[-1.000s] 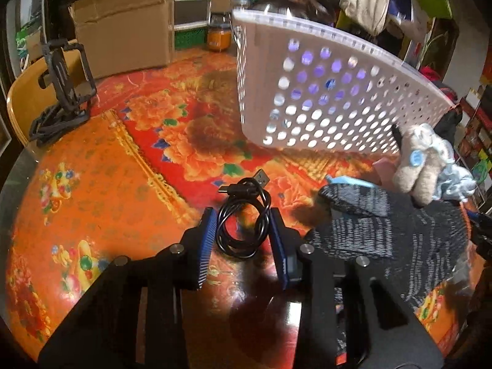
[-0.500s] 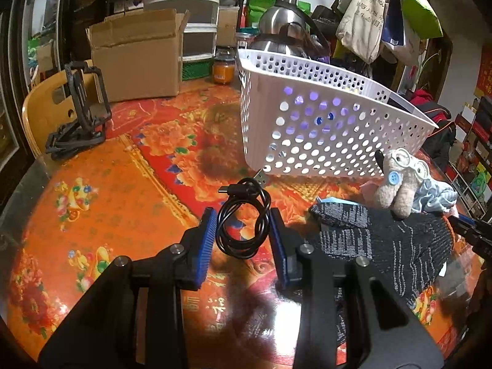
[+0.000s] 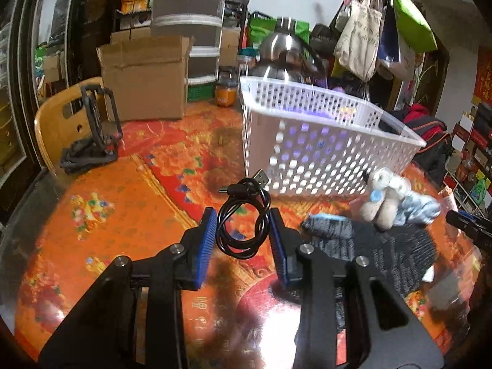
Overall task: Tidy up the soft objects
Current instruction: 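Lower the sock and cable into the white basket and open both grippers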
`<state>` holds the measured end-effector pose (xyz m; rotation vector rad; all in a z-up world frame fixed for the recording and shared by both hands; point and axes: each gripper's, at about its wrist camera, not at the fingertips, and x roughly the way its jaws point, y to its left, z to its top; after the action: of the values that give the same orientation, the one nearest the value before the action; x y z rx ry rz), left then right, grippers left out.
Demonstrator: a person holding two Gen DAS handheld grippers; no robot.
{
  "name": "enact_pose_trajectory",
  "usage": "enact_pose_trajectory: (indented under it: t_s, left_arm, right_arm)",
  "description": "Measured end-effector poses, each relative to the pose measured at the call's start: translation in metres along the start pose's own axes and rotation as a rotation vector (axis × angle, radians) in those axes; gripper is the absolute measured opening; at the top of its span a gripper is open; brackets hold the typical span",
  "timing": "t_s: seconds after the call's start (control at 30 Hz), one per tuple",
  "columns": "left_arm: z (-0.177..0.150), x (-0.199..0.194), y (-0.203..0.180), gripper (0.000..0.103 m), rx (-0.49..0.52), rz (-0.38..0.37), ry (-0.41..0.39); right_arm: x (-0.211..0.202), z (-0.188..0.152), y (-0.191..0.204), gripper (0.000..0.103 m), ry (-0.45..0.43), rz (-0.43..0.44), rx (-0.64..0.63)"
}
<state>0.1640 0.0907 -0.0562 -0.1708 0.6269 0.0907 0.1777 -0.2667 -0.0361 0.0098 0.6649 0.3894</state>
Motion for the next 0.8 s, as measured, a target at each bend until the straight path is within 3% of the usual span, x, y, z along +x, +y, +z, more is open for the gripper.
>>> enact_pose_trajectory:
  t_s: [0.23, 0.4, 0.5, 0.6, 0.8]
  left_arm:
    - [0.063, -0.042, -0.015, 0.032, 0.028, -0.026, -0.065]
    - [0.118, -0.039, -0.041, 0.032, 0.046, -0.059, -0.067]
    - [0.146, -0.022, -0.056, 0.032, 0.056, -0.06, -0.045]
    - [0.173, 0.011, -0.071, 0.032, 0.053, -0.058, 0.019]
    - [0.191, 0.09, -0.091, 0.032, 0.045, -0.037, 0.178]
  right_arm:
    - [-0.015, 0.066, 0.014, 0.03, -0.05, 0.013, -0.042]
    - [0.014, 0.128, 0.024, 0.03, -0.035, -0.039, -0.087]
    - [0.042, 0.158, 0.022, 0.031, 0.009, -0.026, -0.068]
    - [0.077, 0.178, 0.024, 0.03, 0.077, -0.104, -0.092]
    - [0.135, 0.18, 0.019, 0.03, 0.21, -0.132, -0.08]
